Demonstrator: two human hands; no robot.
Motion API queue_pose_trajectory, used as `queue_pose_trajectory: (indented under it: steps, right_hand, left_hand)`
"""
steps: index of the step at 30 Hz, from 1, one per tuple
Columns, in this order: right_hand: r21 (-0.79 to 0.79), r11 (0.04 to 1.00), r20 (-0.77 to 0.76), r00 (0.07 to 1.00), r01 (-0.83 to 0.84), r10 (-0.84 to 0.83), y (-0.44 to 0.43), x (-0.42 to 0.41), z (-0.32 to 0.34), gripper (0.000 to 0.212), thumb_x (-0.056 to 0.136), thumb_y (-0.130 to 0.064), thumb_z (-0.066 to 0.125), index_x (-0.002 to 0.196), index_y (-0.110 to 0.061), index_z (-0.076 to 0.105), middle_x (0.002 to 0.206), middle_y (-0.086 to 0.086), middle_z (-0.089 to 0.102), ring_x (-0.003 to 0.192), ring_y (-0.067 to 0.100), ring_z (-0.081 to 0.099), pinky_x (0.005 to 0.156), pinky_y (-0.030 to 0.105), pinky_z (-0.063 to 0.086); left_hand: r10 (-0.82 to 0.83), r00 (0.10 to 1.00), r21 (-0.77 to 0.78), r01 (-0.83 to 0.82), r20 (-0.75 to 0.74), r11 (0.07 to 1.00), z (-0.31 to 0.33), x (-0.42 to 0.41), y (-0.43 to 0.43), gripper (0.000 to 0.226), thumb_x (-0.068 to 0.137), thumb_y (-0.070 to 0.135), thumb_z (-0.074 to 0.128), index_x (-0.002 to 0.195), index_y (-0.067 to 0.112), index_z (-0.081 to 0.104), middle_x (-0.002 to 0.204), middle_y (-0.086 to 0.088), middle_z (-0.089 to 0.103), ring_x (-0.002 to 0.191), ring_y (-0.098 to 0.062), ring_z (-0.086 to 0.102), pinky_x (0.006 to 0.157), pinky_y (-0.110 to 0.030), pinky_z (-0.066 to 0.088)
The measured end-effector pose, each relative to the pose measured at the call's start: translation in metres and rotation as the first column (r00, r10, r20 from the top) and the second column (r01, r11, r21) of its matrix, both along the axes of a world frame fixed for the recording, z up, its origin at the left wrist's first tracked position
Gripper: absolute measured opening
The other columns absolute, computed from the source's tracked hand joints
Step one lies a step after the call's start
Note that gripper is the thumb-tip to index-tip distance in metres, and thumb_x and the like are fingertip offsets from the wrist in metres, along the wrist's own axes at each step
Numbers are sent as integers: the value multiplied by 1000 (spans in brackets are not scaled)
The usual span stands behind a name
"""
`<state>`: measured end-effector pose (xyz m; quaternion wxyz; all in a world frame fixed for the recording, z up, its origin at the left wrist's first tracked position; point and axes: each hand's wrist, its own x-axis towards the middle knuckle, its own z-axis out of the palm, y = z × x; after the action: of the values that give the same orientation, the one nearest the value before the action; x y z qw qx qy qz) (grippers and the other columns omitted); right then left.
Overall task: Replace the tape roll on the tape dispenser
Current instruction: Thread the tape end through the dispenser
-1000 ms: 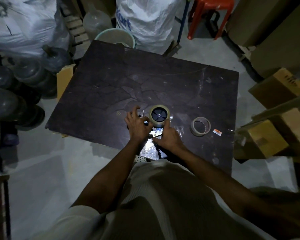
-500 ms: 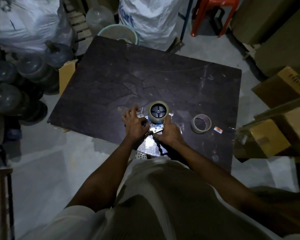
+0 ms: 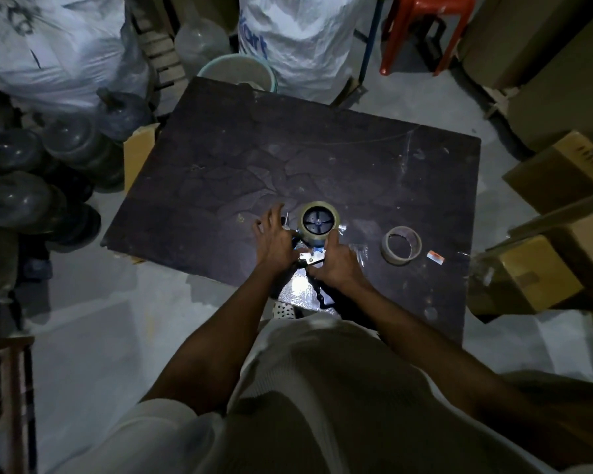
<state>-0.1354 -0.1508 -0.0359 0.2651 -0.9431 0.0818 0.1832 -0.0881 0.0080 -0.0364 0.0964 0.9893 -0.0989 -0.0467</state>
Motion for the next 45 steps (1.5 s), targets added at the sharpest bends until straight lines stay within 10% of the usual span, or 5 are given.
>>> queue_pose_trajectory:
  steps: [31, 35, 41, 45]
  right_hand:
    - [100, 994, -19, 999, 36, -34, -3, 3, 9, 95, 71, -35, 91, 141, -9, 31, 113, 14, 72, 97, 37, 70, 67, 36, 48]
    - [87, 996, -40, 999, 34, -31, -4, 5, 8, 102, 72, -36, 92, 146, -9, 26, 114, 20, 71, 100, 41, 69, 67, 34, 41]
    - [89, 995, -64, 997, 41, -35, -3, 8, 8, 103, 71, -35, 93, 144, -9, 27, 109, 20, 71, 98, 40, 69, 66, 34, 43]
    - [86, 996, -66, 997, 39, -33, -3, 9, 8, 108, 71, -35, 93, 149, -9, 23, 113, 19, 71, 100, 40, 70, 68, 34, 44]
  left_hand:
    - [14, 999, -139, -20, -40, 990, 2, 21, -9, 67, 58, 92, 55, 63, 29, 77, 143, 6, 46, 134, -28, 27, 105, -58, 27]
    - [89, 986, -96, -103, -138, 990, 7, 20, -14, 41, 60, 68, 69, 69, 28, 77, 149, 1, 42, 136, -30, 24, 106, -56, 23]
    - [261, 916, 38, -262, -306, 964, 12, 11, -38, 83, 65, 81, 65, 120, 19, 69, 157, -8, 34, 146, -35, 17, 112, -60, 15]
    - [342, 895, 32, -347, -288, 937, 2, 9, -44, 69, 72, 67, 68, 117, 15, 71, 154, -7, 39, 145, -35, 19, 111, -61, 17]
